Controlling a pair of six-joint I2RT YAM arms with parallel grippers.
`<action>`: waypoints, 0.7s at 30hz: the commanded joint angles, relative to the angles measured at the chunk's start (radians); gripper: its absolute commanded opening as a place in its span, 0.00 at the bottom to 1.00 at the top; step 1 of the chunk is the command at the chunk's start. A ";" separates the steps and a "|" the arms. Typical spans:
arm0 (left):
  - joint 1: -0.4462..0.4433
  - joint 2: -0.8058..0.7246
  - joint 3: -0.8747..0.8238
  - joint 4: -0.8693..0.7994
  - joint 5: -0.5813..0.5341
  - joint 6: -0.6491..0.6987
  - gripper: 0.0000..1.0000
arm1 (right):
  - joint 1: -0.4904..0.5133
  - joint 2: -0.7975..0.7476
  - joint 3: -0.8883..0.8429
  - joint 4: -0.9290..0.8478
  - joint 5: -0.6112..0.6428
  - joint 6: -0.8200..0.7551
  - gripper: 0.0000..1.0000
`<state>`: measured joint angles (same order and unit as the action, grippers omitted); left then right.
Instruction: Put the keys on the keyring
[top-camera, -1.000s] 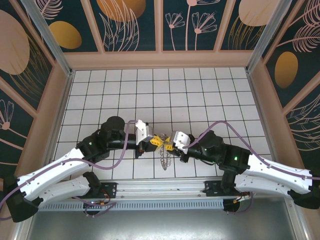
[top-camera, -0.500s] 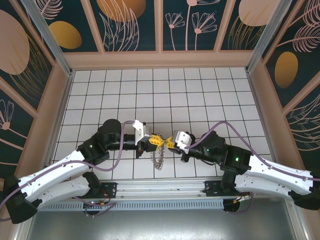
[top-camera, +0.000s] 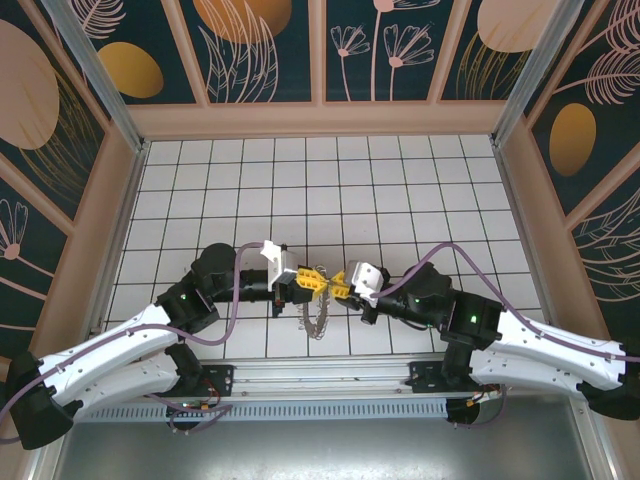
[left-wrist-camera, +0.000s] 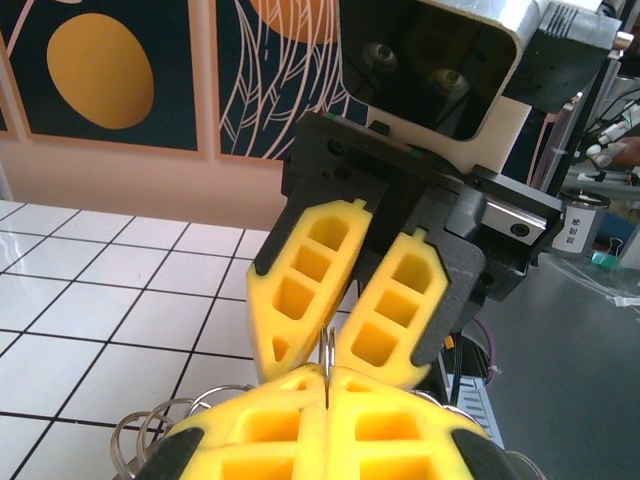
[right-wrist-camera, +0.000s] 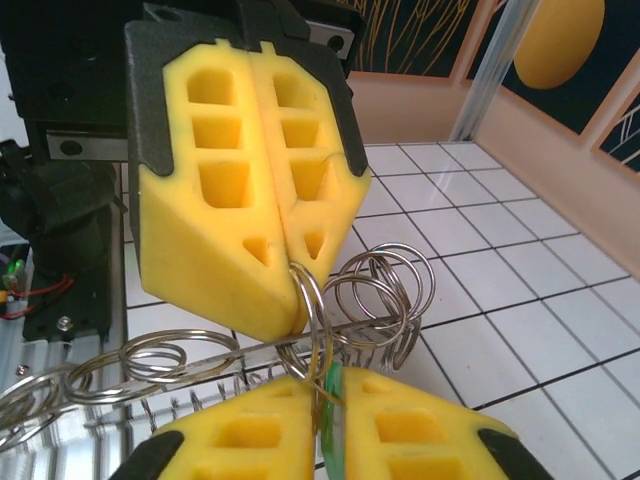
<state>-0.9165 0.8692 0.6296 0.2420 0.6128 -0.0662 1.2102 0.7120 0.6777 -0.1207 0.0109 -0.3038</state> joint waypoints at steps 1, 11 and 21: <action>-0.009 -0.018 0.038 0.072 0.013 0.006 0.00 | 0.000 -0.036 0.000 0.017 0.028 0.000 0.23; -0.009 -0.016 0.051 0.037 0.002 0.017 0.00 | 0.030 -0.078 -0.014 0.056 0.035 -0.027 0.29; -0.009 -0.004 0.058 0.033 0.017 0.018 0.00 | 0.032 -0.030 -0.038 0.131 0.020 -0.035 0.25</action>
<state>-0.9176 0.8684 0.6426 0.2382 0.6125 -0.0647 1.2331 0.6731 0.6548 -0.0540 0.0284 -0.3325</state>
